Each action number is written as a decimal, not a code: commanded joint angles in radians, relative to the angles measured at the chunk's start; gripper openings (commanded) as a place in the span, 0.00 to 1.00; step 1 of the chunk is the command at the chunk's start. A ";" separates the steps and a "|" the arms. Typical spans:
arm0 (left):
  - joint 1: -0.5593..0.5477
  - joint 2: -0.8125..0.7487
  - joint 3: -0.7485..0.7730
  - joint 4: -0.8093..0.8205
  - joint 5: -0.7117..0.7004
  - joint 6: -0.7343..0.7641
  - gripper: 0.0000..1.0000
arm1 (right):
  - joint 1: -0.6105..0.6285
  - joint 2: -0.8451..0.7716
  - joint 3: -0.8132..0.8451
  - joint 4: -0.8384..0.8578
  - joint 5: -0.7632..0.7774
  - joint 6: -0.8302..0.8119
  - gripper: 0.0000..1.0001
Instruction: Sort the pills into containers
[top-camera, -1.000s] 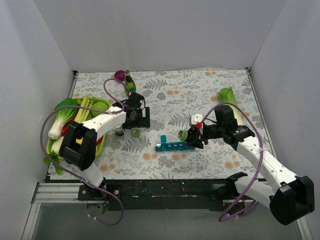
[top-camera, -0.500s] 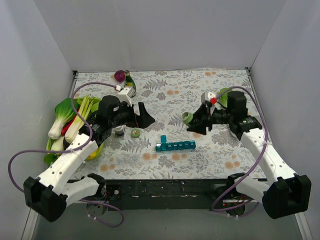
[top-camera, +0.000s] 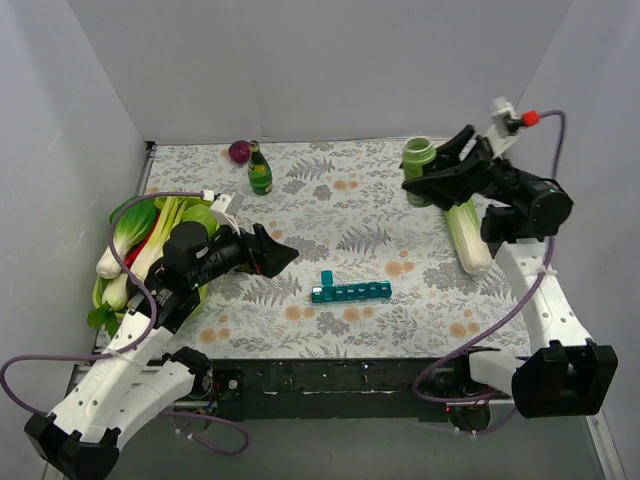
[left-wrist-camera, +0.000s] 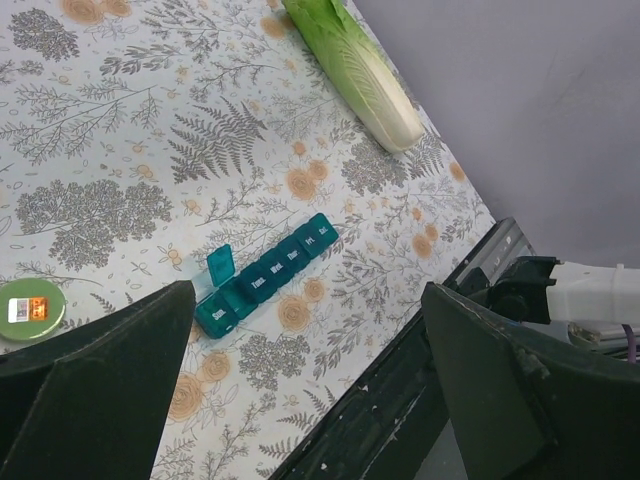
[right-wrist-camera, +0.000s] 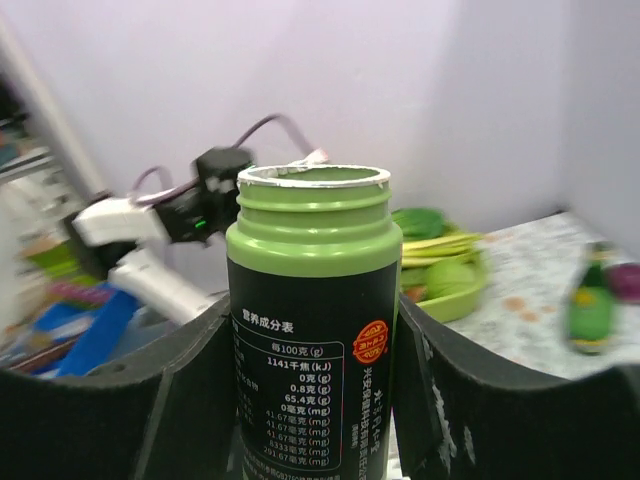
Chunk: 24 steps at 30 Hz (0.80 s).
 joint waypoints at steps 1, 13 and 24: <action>0.005 -0.009 -0.026 0.040 0.016 -0.023 0.98 | -0.240 -0.005 0.024 0.509 0.166 0.283 0.03; 0.004 0.073 -0.021 0.074 0.087 -0.025 0.98 | -0.187 -0.085 0.014 0.462 0.048 0.102 0.03; 0.004 0.110 -0.021 0.064 0.091 0.050 0.98 | 0.077 -0.039 0.348 -1.156 0.429 -1.284 0.01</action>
